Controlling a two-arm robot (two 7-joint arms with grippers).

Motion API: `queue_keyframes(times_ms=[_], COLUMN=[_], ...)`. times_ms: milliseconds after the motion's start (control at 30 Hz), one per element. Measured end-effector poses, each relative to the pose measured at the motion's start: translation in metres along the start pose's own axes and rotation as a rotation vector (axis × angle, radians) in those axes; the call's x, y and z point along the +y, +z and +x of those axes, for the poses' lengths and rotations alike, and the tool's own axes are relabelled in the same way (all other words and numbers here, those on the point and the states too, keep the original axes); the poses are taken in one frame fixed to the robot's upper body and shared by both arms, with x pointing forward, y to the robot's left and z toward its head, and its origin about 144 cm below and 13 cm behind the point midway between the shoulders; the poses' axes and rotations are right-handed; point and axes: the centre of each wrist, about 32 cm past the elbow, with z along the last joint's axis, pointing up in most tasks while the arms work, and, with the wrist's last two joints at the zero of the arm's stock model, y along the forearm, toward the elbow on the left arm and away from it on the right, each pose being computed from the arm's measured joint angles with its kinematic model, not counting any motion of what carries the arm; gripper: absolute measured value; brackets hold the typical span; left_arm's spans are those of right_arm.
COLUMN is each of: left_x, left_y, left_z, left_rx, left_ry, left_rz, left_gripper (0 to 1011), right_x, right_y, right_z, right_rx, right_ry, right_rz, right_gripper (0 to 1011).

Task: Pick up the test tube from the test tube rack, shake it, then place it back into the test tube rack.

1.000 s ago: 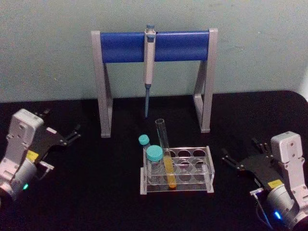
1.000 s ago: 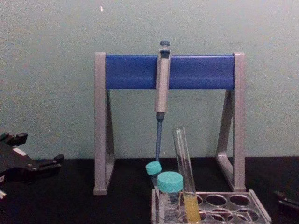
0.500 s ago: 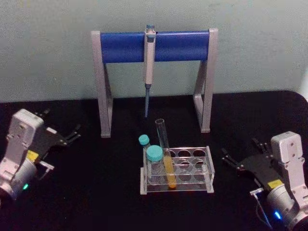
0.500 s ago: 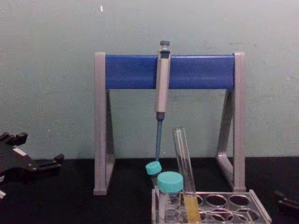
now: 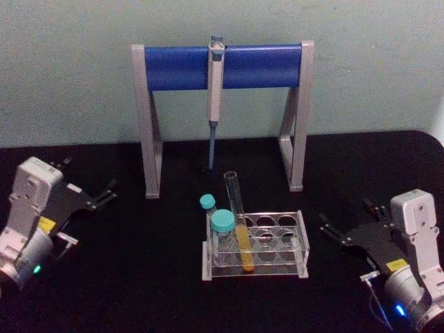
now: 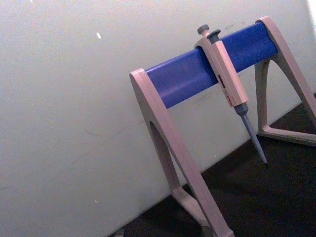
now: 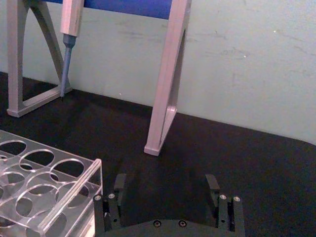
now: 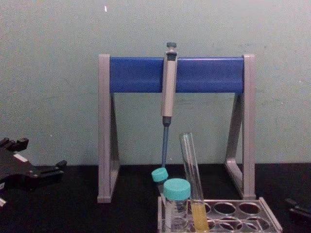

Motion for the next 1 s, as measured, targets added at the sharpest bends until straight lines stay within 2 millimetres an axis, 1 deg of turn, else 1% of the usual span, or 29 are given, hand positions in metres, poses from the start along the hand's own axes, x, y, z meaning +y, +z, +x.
queue_keyframes(times_ms=[1000], left_x=[0.0000], left_y=[0.0000], left_z=[0.0000], left_rx=[0.000], left_ry=[0.000], left_rz=[0.000], left_gripper=[1001], right_x=[0.0000], right_y=[0.0000], right_z=[0.0000], right_rx=[0.000], right_ry=[0.000], right_rz=[0.000], right_gripper=[1000])
